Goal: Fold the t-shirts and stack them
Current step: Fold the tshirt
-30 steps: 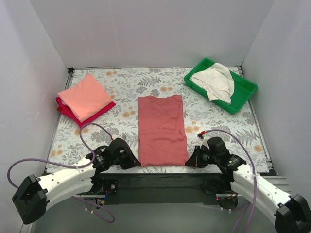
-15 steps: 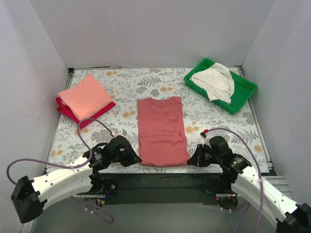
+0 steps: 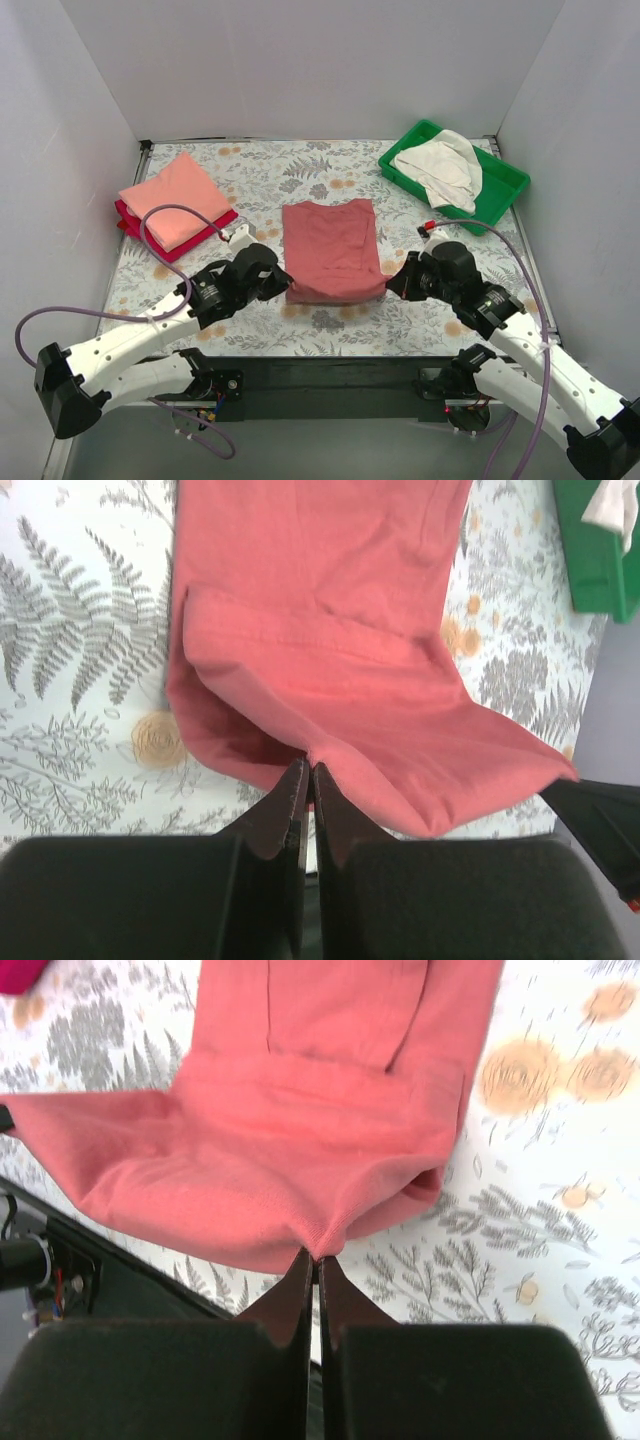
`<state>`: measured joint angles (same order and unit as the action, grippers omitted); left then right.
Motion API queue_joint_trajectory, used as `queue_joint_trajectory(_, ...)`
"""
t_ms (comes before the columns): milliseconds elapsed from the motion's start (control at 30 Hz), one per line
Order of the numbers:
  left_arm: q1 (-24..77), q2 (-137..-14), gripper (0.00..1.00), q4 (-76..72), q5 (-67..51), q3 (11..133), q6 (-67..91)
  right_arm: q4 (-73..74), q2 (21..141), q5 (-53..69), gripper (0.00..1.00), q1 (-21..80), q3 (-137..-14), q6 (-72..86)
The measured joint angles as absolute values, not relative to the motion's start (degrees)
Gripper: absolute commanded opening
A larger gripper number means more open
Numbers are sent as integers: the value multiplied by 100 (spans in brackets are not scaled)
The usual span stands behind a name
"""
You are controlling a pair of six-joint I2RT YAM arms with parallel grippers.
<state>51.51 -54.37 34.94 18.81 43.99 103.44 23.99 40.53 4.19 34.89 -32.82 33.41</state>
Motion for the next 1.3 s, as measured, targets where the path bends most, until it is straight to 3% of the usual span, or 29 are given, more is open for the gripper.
queue_joint_trajectory(200,5111,-5929,0,3642,2526,4982,10272,2383,4722,-5,1,3422,-4169,3116)
queue_joint_trajectory(433,4630,-6307,0,3492,2727,5527,9961,2215,5583,397,1,2860,-4786,2805)
queue_joint_trajectory(733,3496,-7030,0,2786,2158,5920,9310,1865,6619,1468,1,1981,-5516,2456)
queue_joint_trajectory(1300,2493,-8724,0,2237,1328,6938,8814,1337,8473,2453,1,1339,-6589,2206)
